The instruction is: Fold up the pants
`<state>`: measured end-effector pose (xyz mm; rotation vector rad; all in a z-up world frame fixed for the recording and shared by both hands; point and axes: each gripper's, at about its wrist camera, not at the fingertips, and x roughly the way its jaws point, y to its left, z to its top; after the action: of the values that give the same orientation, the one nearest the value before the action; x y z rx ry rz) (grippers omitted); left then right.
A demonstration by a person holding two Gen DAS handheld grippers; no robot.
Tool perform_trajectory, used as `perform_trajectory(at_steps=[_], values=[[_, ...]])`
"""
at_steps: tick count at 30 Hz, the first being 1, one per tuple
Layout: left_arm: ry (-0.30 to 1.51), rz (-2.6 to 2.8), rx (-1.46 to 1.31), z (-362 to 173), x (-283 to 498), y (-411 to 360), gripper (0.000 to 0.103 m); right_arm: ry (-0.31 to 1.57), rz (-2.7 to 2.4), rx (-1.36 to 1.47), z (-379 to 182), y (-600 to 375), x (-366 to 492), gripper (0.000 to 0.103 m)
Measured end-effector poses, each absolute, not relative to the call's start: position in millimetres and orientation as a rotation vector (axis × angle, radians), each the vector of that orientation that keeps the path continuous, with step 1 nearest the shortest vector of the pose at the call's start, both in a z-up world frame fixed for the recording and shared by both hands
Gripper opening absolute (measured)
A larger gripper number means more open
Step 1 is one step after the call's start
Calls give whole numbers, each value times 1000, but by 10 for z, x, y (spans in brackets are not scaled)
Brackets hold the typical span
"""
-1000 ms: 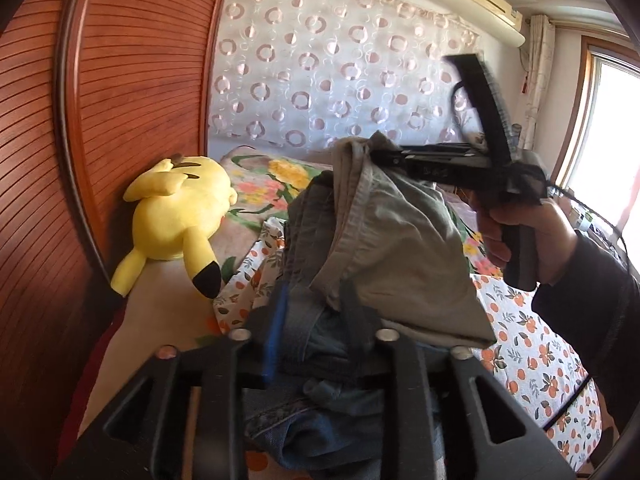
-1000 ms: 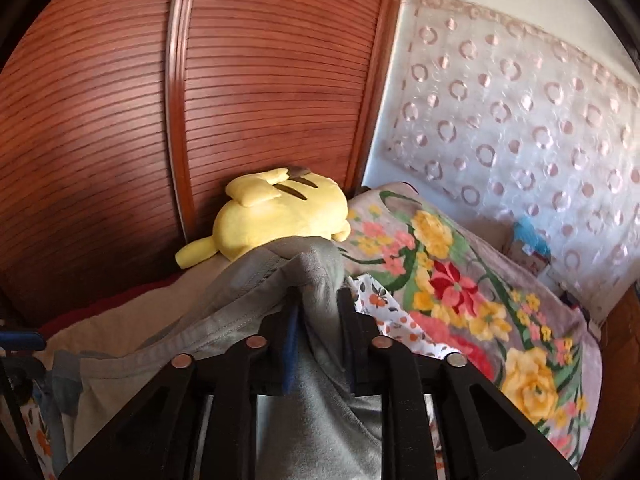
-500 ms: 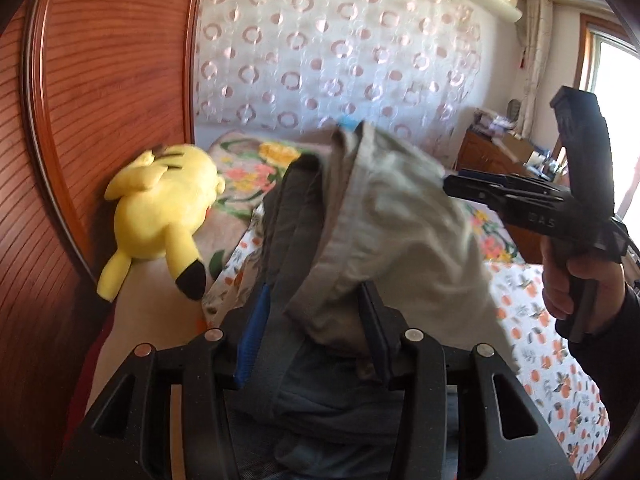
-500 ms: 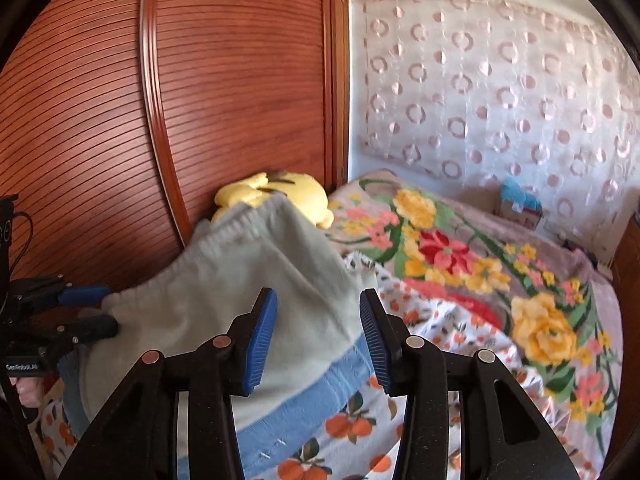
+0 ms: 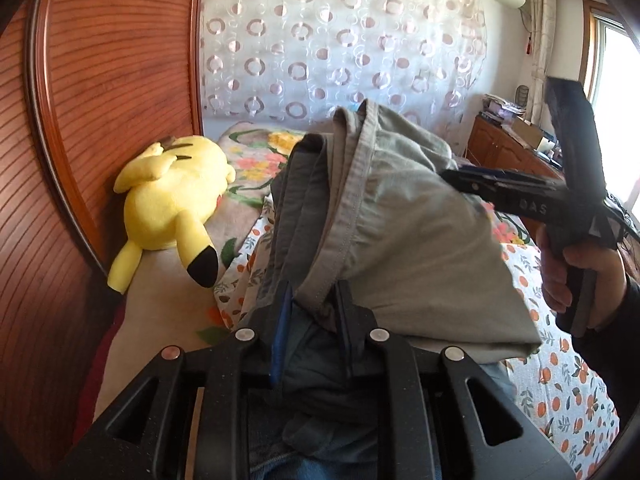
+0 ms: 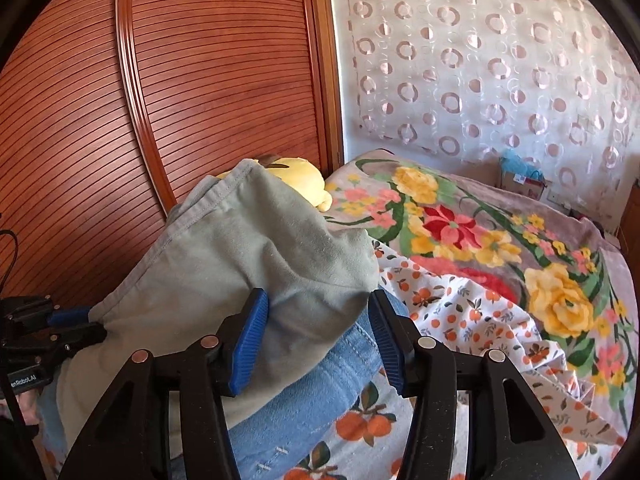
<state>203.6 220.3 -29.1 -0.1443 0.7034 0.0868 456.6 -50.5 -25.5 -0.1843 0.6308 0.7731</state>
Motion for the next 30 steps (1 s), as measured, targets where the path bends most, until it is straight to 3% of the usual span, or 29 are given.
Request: perform_trajectory(at_steps=[4, 12, 13, 14, 30], values=[[666, 74, -139, -181, 1920, 2151, 45, 608, 781, -164, -171, -655, 4252, 54], [614, 20, -118, -34, 1733, 1891, 64, 604, 750, -151, -175, -999, 3615, 54], [616, 17, -106, -31, 1730, 1848, 77, 603, 741, -151, -175, -1053, 3541, 54], [616, 22, -91, -28, 1722, 1790, 81, 601, 733, -148, -173, -1113, 3457, 54], [589, -136, -44, 66, 1556, 851, 82, 562, 535, -98, 101, -1949, 2327, 60]])
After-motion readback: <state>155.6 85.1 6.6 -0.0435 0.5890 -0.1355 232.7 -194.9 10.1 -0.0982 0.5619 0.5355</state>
